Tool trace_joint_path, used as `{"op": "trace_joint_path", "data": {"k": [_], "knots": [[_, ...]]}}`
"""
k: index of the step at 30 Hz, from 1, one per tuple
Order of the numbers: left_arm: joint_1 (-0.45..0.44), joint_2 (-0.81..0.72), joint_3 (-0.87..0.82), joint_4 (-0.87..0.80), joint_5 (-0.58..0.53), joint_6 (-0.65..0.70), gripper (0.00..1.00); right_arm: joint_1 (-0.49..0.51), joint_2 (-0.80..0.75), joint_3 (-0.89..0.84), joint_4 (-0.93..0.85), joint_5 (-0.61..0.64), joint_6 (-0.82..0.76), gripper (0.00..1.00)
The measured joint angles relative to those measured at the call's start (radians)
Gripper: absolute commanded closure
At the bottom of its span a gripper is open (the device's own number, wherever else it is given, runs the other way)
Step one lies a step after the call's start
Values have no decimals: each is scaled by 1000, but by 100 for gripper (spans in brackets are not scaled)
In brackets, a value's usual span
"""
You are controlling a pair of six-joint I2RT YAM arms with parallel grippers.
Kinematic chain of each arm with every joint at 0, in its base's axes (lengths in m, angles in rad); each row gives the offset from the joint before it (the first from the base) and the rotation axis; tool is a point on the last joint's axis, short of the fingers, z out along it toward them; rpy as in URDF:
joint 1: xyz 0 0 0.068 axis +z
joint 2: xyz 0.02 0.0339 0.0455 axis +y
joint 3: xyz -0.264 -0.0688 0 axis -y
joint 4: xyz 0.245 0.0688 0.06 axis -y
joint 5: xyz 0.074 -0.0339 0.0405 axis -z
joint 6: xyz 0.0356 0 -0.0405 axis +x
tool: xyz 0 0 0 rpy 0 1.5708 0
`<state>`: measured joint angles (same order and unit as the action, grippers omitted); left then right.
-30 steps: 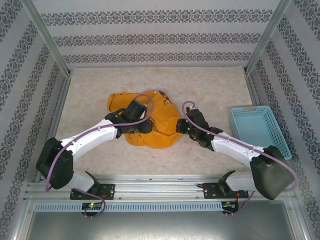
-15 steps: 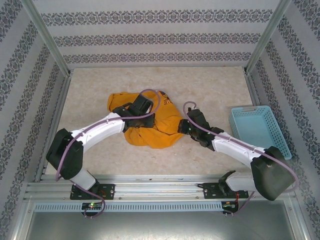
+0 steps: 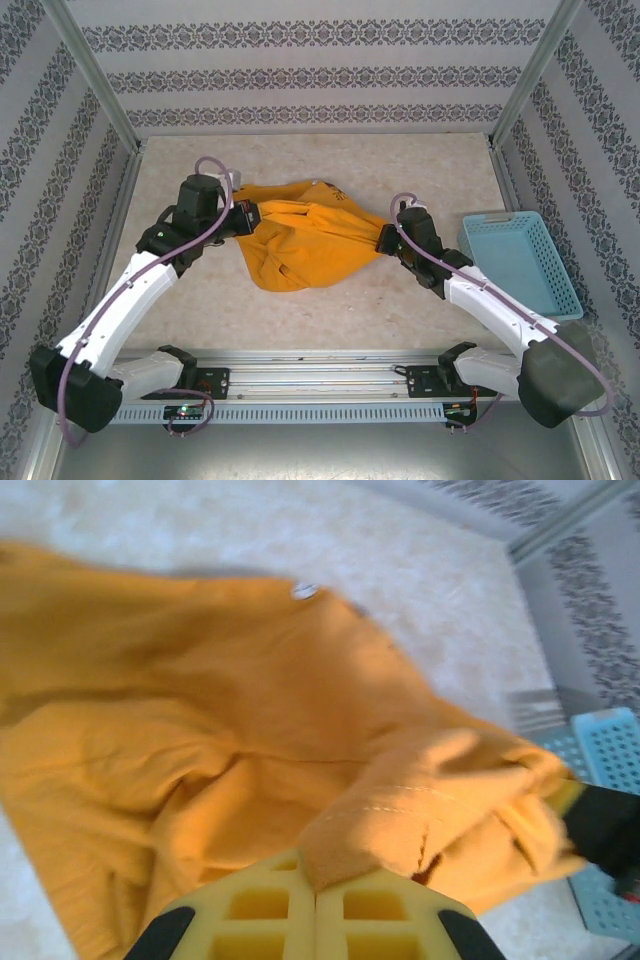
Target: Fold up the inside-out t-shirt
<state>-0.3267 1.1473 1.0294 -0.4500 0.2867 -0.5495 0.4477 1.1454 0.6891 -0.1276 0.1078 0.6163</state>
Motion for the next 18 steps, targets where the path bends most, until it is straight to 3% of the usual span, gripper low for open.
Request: {"op": "trace_joint_path", "data": {"k": [8, 16, 18], "knots": [[104, 135, -142, 12, 72, -76, 100, 4, -5, -19, -2, -2, 1, 100], [117, 36, -232, 85, 69, -116, 100, 9, -72, -52, 20, -8, 2, 100], [118, 73, -239, 85, 78, -116, 100, 24, -43, -58, 36, -11, 8, 100]]}}
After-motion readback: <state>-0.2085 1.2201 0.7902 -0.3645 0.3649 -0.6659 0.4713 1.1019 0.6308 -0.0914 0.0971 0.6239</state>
